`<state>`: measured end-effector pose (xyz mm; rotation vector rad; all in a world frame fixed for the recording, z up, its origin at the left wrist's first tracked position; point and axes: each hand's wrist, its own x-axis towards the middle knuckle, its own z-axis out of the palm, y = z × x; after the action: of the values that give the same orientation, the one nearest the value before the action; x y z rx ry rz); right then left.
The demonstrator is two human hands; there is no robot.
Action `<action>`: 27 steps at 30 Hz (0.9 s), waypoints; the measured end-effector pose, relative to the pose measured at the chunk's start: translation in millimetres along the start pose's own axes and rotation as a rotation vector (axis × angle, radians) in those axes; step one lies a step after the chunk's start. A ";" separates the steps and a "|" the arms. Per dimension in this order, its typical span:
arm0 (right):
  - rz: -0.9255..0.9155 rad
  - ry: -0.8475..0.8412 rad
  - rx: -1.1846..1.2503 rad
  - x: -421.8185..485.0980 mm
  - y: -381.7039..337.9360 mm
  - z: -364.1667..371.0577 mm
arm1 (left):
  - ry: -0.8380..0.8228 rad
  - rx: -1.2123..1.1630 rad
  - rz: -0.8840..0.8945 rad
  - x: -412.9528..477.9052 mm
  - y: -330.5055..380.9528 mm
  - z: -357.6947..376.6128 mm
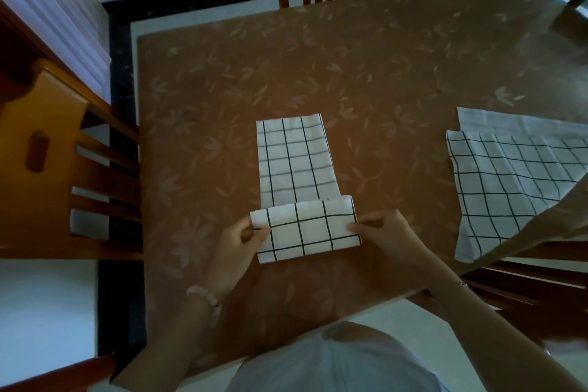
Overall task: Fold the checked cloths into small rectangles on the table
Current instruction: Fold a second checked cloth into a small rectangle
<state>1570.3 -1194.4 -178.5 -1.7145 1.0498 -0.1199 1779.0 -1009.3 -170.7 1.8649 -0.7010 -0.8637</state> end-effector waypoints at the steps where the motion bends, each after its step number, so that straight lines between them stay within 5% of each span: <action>1: -0.006 -0.007 0.010 1.2 -1.1 0.8 | 0.002 -0.031 -0.001 -0.2 2.5 -0.6; 11: 0.028 0.035 0.058 14.5 -13.5 7.0 | 0.061 -0.194 -0.072 13.1 13.3 4.1; 27: 0.057 0.153 0.090 88.3 -51.6 -1.7 | 0.070 -0.093 -0.168 114.4 34.1 -4.0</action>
<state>1652.8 -1254.3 -171.0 -1.6126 1.1868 -0.2609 1846.0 -1108.2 -169.1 1.8800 -0.4577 -0.9168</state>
